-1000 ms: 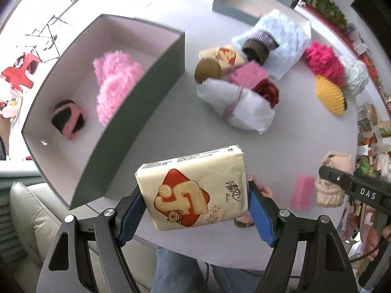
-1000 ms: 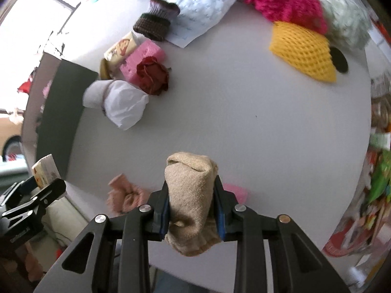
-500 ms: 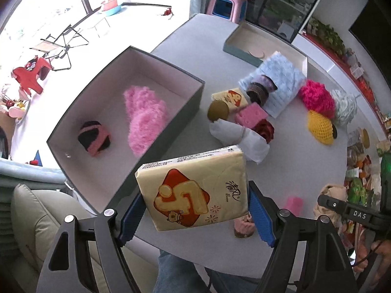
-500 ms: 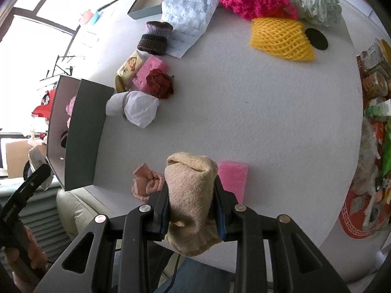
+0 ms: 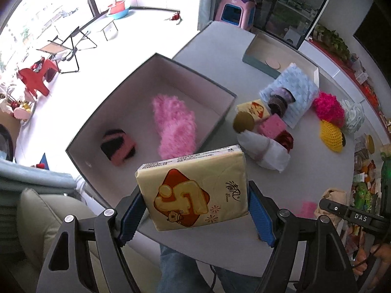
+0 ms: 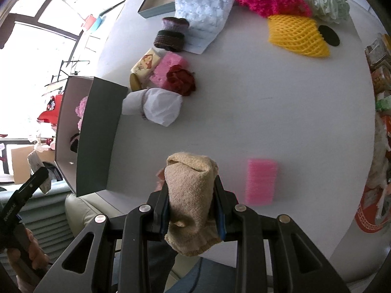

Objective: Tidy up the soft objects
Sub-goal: 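Carry the tissue pack with left gripper while right gripper carries the beige hat over the box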

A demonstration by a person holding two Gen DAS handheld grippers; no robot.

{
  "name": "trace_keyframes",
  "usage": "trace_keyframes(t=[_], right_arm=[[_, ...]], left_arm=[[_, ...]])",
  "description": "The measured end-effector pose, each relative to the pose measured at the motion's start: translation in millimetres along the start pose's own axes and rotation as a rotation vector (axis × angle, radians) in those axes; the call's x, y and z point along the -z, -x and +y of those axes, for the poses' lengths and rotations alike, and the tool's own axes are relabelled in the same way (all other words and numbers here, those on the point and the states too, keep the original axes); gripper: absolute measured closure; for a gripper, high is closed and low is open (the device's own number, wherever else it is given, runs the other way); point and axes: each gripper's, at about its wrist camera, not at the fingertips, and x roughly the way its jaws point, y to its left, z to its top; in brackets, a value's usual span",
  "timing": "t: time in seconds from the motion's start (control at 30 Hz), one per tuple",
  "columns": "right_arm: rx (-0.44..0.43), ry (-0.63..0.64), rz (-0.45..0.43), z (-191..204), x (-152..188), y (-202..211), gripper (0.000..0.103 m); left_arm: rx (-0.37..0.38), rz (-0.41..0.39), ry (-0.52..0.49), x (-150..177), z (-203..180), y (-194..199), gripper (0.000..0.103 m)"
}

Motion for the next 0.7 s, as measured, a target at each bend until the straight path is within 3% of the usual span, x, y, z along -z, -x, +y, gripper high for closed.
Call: trace_keyframes(t=[0.2,0.37,0.7], right_arm=[[0.002,-0.035,-0.037,35,-5,-9,0.070],[0.002,-0.082,-0.058,71,-12,-19,0.070],[0.038,0.002,-0.019,163,-32,-43,0.070]], left_arm=[[0.004,-0.038,-0.039,-33,33,-1,0.024],[0.039,-0.023,-0.089,-59,59,-16,0.024],[0.061,-0.005,-0.081,-64,110,-40,0.024]])
